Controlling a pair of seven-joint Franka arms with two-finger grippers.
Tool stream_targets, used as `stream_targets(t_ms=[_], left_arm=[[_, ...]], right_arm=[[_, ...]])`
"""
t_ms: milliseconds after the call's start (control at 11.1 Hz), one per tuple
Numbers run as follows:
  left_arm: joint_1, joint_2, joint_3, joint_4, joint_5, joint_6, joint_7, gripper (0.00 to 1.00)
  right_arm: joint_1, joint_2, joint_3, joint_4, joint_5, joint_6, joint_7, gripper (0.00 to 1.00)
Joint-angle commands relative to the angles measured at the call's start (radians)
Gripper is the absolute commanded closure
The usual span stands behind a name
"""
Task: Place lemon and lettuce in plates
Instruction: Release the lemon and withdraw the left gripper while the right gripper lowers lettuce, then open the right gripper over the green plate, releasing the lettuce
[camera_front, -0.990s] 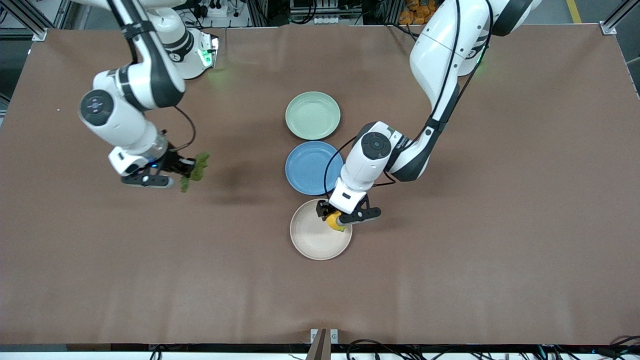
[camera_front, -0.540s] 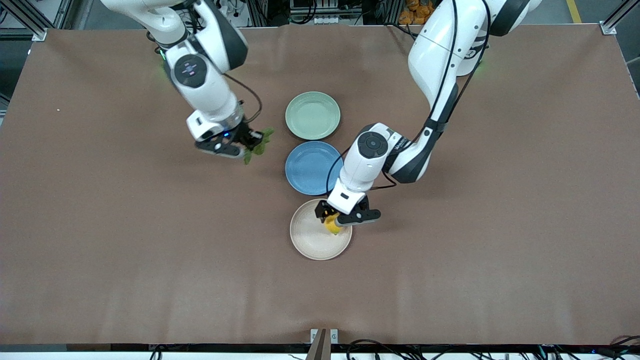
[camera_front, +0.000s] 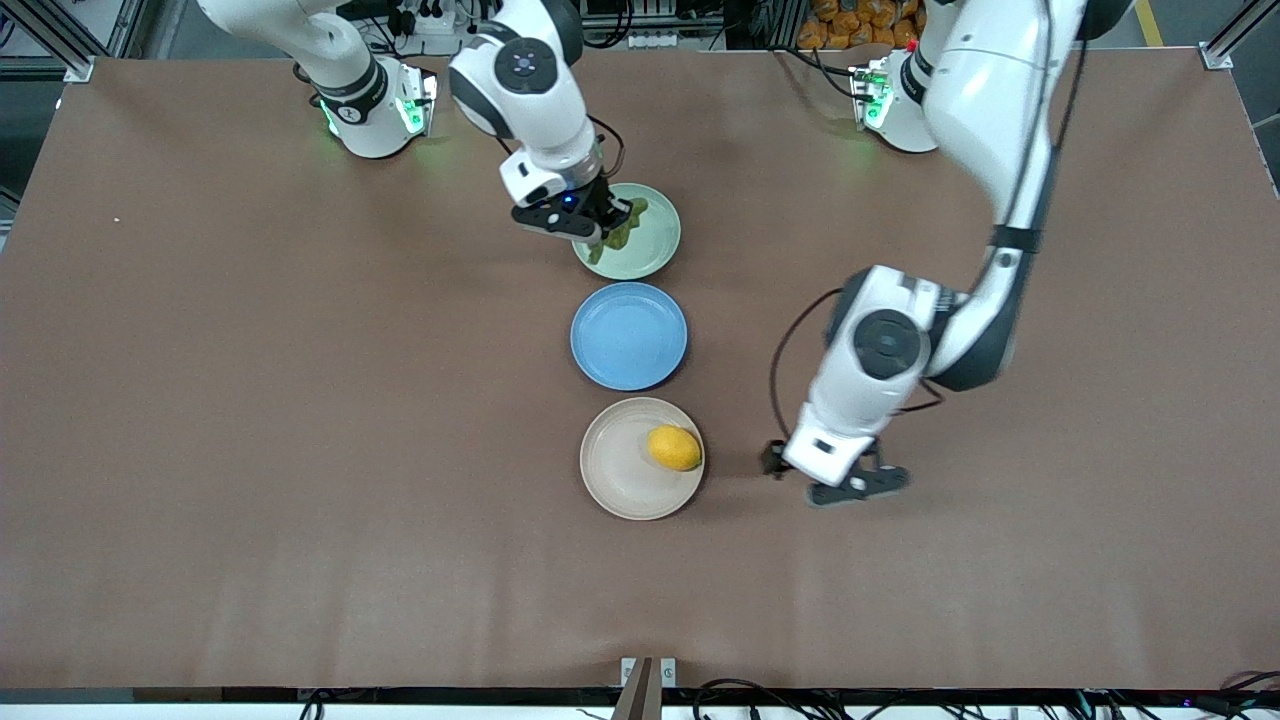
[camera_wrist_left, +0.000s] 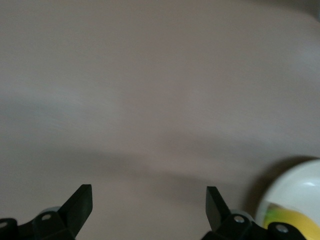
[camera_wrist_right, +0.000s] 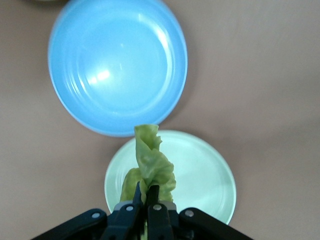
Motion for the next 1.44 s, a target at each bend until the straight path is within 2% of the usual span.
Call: stream_targets(t_ms=[0, 90, 270, 450, 540, 630, 720, 810, 900, 1080, 1350], left_arm=[[0.113, -0.059, -0.018, -0.029, 0.017, -0.117, 0.114, 0.00], [0.142, -0.068, -0.024, -0.030, 0.011, -0.166, 0.203, 0.00], [0.168, -0.099, -0.027, -0.045, 0.009, -0.260, 0.249, 0.00], [0.216, -0.203, -0.058, -0.177, -0.002, -0.270, 0.303, 0.00], [0.298, -0.246, -0.135, -0.223, -0.002, -0.271, 0.330, 0.00], [0.375, -0.274, -0.211, -0.270, 0.012, -0.270, 0.335, 0.00], [0.415, -0.329, -0.242, -0.342, 0.014, -0.270, 0.364, 0.00], [0.415, -0.384, -0.242, -0.402, 0.014, -0.270, 0.386, 0.00], [0.426, -0.424, -0.242, -0.442, 0.014, -0.271, 0.394, 0.00], [0.447, -0.518, -0.239, -0.524, 0.012, -0.271, 0.411, 0.00], [0.431, -0.613, -0.208, -0.579, 0.009, -0.271, 0.406, 0.00]], right_arm=[[0.069, 0.121, -0.003, 0.010, -0.173, 0.032, 0.193, 1.00], [0.078, 0.156, -0.003, 0.010, -0.242, 0.043, 0.253, 1.00], [0.083, 0.194, -0.003, 0.011, -0.275, 0.076, 0.291, 1.00], [0.086, 0.224, -0.003, 0.013, -0.278, 0.145, 0.336, 0.88], [0.095, 0.227, -0.001, 0.017, -0.287, 0.147, 0.359, 0.80], [0.097, 0.228, -0.003, 0.017, -0.295, 0.147, 0.359, 0.77], [0.098, 0.228, -0.001, 0.017, -0.295, 0.147, 0.361, 0.56], [0.098, 0.224, -0.001, 0.017, -0.295, 0.146, 0.361, 0.17], [0.097, 0.213, -0.001, 0.020, -0.293, 0.138, 0.359, 0.00], [0.080, 0.170, -0.003, 0.043, -0.293, 0.100, 0.341, 0.00], [-0.026, 0.005, 0.032, 0.045, -0.238, -0.076, 0.201, 0.00]])
